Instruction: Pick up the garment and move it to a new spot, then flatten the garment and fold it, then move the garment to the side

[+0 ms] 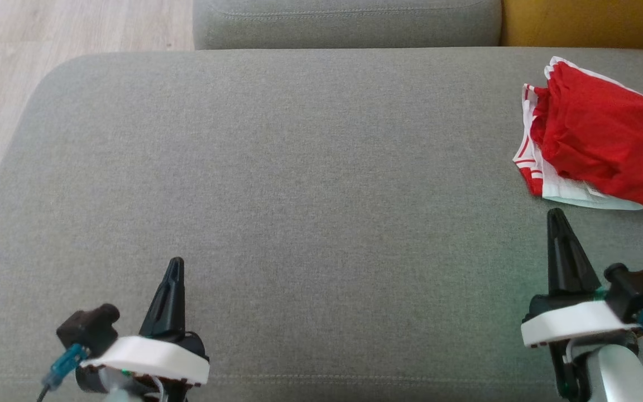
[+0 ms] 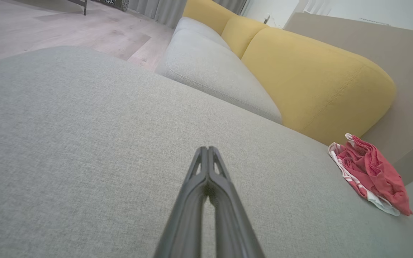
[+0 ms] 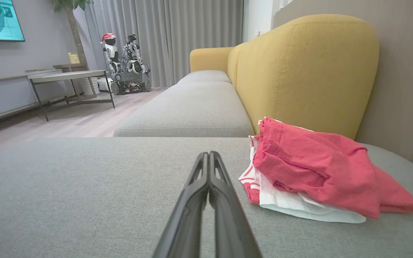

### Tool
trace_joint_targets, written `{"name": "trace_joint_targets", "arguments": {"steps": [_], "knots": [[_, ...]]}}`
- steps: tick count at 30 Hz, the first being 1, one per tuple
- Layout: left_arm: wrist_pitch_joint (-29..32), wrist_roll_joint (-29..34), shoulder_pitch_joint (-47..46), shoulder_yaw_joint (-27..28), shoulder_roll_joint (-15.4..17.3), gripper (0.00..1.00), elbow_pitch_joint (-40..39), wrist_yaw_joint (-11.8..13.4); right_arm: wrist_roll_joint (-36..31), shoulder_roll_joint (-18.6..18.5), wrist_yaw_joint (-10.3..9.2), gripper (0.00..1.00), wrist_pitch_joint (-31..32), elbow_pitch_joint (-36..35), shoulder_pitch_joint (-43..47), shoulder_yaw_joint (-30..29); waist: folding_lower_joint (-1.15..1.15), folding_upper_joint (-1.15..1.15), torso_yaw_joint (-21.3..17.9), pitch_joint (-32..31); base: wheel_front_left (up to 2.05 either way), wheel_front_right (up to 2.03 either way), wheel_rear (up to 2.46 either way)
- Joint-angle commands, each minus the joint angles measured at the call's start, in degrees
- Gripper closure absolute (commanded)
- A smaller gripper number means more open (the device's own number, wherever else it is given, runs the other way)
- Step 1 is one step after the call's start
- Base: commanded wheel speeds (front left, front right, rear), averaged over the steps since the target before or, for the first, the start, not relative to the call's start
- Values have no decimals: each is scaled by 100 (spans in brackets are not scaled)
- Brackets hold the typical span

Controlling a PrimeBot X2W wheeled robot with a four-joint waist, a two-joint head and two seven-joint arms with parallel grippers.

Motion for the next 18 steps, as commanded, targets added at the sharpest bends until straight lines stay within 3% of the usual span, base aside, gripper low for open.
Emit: {"name": "trace_joint_targets", "arguments": {"steps": [1, 18], "knots": [[46, -171, -241, 54, 30, 100, -183, 1, 227, -10, 2, 100, 54, -181, -232, -24, 0, 0, -7, -5, 0, 0, 0], [267, -1093, -319, 183, 80, 100, -127, -11, 1412, -12, 7, 100, 319, -129, -249, -80, 0, 0, -54, -51, 0, 0, 0]]}}
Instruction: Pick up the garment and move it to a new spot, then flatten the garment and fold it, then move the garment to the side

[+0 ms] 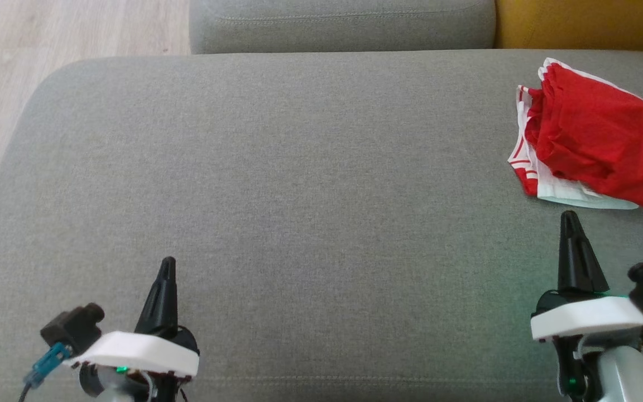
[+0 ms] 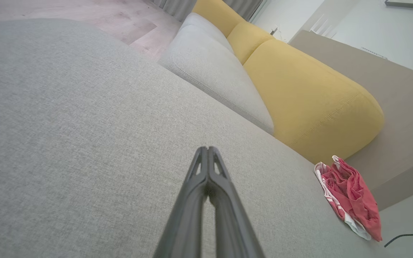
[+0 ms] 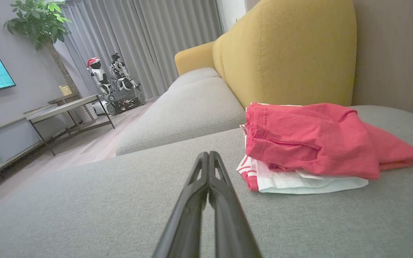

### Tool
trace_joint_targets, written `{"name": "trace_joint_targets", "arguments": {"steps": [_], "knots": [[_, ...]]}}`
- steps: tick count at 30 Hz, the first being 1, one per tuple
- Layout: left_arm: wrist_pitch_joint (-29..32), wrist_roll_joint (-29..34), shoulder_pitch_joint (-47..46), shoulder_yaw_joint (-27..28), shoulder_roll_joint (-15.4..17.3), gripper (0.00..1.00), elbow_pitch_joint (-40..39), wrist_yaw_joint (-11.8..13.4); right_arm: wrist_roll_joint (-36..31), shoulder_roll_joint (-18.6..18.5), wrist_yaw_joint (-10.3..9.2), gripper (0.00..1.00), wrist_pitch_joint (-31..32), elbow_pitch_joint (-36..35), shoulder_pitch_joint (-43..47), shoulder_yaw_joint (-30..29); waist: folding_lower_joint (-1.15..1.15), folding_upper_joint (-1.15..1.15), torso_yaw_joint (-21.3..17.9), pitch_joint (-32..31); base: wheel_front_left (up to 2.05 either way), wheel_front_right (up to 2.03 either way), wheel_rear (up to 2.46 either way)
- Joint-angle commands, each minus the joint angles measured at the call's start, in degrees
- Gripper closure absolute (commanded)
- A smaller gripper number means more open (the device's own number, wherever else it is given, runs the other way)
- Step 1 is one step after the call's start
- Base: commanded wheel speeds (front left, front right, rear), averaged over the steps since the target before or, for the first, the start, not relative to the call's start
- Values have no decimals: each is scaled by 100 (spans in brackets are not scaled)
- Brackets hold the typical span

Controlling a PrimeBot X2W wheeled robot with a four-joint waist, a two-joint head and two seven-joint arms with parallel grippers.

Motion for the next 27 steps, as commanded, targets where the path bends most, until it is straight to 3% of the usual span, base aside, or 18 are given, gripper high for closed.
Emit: {"name": "trace_joint_targets", "arguments": {"steps": [1, 27], "knots": [[32, -125, -269, 122, 71, 100, -151, -12, 170, -14, 8, 100, 38, -162, -247, -23, 0, 0, -3, -3, 0, 0, 0], [422, -1584, -374, 377, 118, 100, -116, -25, 2094, -17, 16, 100, 470, -70, -283, -116, 0, 0, -81, -75, 0, 0, 0]]}}
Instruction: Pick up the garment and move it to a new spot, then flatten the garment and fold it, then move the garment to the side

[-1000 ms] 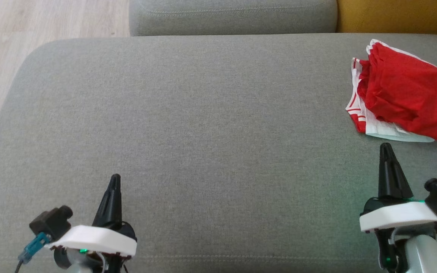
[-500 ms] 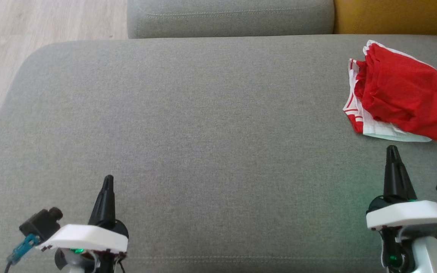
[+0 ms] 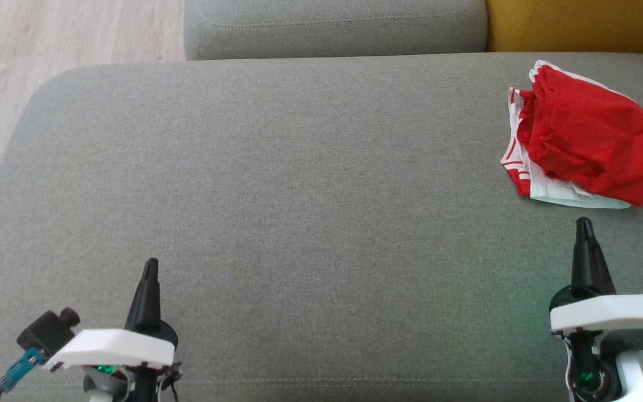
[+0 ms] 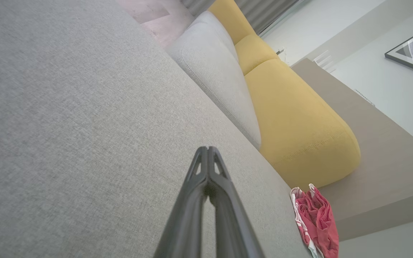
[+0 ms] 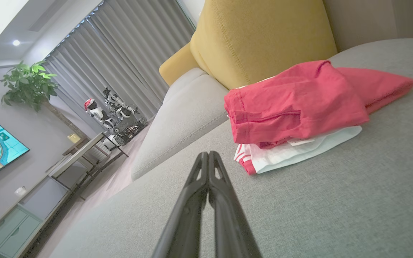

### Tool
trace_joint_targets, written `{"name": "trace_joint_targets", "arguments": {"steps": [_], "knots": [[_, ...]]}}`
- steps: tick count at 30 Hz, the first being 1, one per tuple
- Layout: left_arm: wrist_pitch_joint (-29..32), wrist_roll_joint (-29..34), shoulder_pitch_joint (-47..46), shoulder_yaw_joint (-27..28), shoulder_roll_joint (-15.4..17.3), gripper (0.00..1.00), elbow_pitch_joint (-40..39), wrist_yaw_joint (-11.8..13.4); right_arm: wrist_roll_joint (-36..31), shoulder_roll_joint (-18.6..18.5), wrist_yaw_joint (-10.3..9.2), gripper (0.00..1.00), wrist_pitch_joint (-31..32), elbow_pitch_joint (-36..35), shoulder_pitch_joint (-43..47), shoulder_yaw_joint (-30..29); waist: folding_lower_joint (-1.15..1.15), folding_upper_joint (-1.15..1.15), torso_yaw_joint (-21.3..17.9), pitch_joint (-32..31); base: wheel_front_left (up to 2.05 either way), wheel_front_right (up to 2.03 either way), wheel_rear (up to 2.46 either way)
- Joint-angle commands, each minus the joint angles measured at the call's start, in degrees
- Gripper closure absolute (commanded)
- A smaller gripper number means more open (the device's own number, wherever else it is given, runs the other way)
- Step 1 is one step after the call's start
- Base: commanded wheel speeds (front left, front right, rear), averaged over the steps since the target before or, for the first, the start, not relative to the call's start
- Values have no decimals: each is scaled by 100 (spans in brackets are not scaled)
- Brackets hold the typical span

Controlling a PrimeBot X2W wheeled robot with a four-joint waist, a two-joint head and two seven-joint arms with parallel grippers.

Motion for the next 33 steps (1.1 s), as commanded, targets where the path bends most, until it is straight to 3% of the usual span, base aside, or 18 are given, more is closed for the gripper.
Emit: {"name": "trace_joint_targets", "arguments": {"steps": [1, 33], "knots": [[35, -137, -325, 143, 93, 100, -164, -25, 191, -18, 16, 100, 35, -155, -262, 16, 0, 0, -4, -4, 0, 0, 0], [557, -1894, -460, 508, 115, 100, -104, -41, 2565, -22, 26, 100, 568, -41, -307, -98, 0, 0, -100, -93, 0, 0, 0]]}}
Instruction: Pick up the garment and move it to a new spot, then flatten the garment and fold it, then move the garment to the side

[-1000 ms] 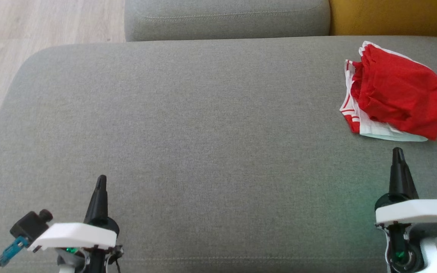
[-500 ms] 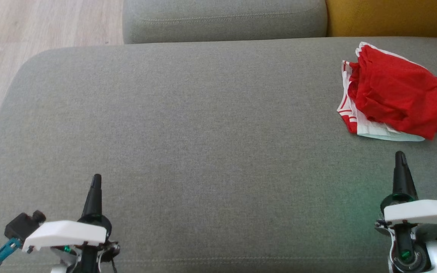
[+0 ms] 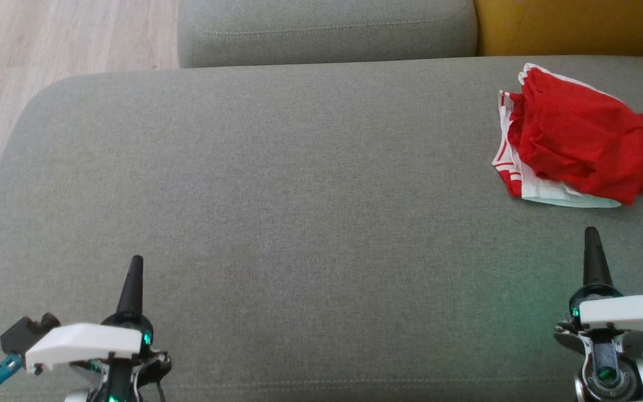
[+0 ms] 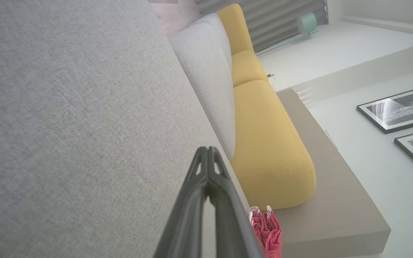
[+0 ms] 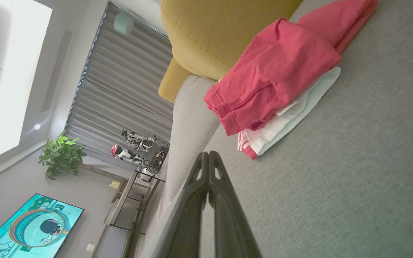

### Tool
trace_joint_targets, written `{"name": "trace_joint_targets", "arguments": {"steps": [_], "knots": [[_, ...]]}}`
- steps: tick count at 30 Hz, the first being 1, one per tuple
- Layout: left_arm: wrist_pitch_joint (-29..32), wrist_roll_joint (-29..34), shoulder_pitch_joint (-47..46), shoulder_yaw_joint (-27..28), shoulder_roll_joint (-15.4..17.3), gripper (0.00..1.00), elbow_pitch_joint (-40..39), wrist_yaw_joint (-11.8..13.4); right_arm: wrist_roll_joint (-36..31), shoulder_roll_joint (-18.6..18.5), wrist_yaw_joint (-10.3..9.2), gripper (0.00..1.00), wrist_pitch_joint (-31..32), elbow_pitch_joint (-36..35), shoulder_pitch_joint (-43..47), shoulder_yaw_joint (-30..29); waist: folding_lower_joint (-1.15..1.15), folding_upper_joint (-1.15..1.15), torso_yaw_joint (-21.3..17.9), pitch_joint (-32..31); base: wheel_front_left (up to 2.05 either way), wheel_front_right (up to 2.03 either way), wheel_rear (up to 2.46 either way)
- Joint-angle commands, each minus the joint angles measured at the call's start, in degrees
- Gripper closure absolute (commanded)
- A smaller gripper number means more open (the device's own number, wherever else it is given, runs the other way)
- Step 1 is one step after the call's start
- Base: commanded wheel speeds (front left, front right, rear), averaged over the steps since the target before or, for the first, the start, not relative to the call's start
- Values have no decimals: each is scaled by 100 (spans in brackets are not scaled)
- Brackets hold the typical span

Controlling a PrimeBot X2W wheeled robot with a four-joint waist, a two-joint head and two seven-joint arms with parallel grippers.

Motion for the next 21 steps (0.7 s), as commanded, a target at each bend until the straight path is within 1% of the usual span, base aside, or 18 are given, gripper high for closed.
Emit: {"name": "trace_joint_targets", "arguments": {"steps": [1, 21], "knots": [[46, -157, -345, 204, 97, 100, -167, -40, 215, -24, 26, 100, 55, -161, -281, 60, 0, 0, -5, -4, 0, 0, 0], [386, -1238, -432, 450, 97, 100, -127, -50, 1697, -27, 32, 100, 387, -90, -309, -11, 0, 0, -65, -60, 0, 0, 0]]}}
